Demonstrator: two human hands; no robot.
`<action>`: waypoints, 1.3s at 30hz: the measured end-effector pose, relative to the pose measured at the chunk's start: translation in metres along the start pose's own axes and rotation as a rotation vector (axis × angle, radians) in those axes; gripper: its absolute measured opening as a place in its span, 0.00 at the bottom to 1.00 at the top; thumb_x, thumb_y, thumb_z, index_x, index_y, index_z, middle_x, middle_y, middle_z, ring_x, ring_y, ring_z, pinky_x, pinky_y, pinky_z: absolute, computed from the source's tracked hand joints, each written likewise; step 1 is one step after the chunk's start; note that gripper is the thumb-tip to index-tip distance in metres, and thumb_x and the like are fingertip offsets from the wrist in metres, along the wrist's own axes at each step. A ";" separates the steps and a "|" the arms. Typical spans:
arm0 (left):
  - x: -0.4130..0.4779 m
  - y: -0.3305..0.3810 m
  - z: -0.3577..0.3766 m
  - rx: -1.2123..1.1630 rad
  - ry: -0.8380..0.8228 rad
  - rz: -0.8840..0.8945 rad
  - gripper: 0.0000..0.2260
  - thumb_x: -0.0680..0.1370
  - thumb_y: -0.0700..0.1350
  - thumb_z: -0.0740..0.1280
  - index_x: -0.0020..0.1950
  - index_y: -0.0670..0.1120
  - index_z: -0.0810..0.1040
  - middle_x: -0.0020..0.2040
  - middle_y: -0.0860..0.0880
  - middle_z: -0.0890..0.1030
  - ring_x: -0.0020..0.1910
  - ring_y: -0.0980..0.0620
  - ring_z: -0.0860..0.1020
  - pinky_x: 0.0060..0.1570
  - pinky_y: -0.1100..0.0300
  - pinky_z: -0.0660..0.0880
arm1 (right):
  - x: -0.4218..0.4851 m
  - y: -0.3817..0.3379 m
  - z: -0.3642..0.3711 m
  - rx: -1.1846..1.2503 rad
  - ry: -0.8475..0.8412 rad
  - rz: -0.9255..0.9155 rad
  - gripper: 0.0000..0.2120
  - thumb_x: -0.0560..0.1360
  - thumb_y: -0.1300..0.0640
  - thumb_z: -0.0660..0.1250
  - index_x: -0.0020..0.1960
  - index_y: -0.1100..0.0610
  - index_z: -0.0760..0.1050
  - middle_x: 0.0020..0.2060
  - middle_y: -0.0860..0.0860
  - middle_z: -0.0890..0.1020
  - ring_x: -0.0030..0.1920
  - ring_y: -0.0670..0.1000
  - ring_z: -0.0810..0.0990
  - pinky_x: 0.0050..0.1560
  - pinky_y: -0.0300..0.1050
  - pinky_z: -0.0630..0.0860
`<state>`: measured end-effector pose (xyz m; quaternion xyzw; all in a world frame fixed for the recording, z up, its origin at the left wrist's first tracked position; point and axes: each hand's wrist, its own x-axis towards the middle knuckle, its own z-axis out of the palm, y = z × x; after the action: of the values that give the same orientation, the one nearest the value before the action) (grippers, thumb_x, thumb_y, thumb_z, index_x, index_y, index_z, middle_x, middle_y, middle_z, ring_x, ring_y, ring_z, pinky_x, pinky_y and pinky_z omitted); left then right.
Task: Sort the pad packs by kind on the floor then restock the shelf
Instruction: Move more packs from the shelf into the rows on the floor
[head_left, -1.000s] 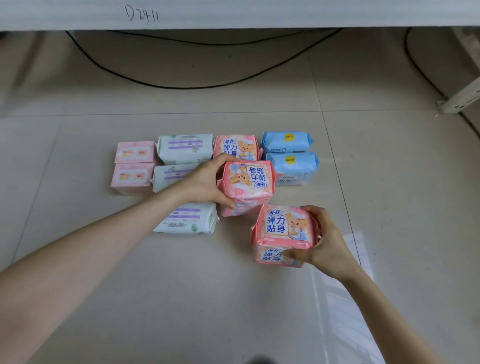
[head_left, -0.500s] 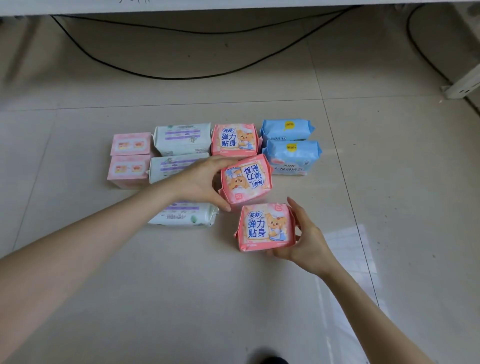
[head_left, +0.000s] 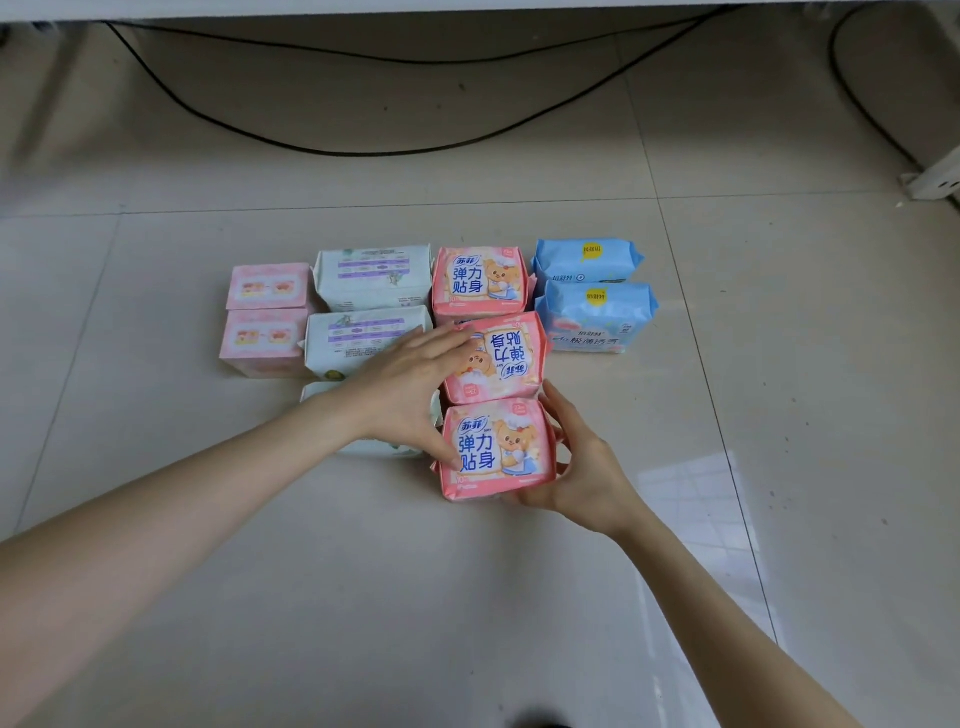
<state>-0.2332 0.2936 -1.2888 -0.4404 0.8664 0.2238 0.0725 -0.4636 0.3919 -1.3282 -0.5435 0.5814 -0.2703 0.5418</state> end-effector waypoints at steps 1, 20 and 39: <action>0.000 -0.002 -0.001 0.006 -0.007 -0.001 0.59 0.59 0.68 0.76 0.80 0.49 0.49 0.80 0.52 0.48 0.78 0.56 0.44 0.70 0.63 0.35 | 0.000 -0.001 0.002 0.007 -0.002 -0.001 0.54 0.60 0.63 0.82 0.77 0.45 0.55 0.60 0.36 0.75 0.56 0.38 0.75 0.47 0.34 0.77; 0.000 -0.016 0.003 0.139 -0.039 0.016 0.59 0.60 0.73 0.71 0.80 0.51 0.45 0.80 0.55 0.43 0.78 0.57 0.40 0.71 0.57 0.33 | 0.001 -0.004 0.011 -0.083 0.034 0.073 0.49 0.60 0.56 0.82 0.72 0.40 0.58 0.55 0.33 0.74 0.56 0.33 0.73 0.46 0.28 0.74; -0.112 0.059 -0.103 0.373 -0.124 -0.249 0.32 0.79 0.59 0.59 0.78 0.46 0.57 0.79 0.45 0.56 0.78 0.46 0.52 0.75 0.48 0.45 | -0.072 -0.164 -0.036 -1.074 -0.105 0.101 0.34 0.78 0.53 0.60 0.79 0.52 0.47 0.78 0.52 0.54 0.77 0.54 0.53 0.74 0.56 0.52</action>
<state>-0.2053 0.3587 -1.1419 -0.5083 0.8256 0.0760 0.2330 -0.4546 0.4056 -1.1466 -0.7281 0.6353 0.1187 0.2284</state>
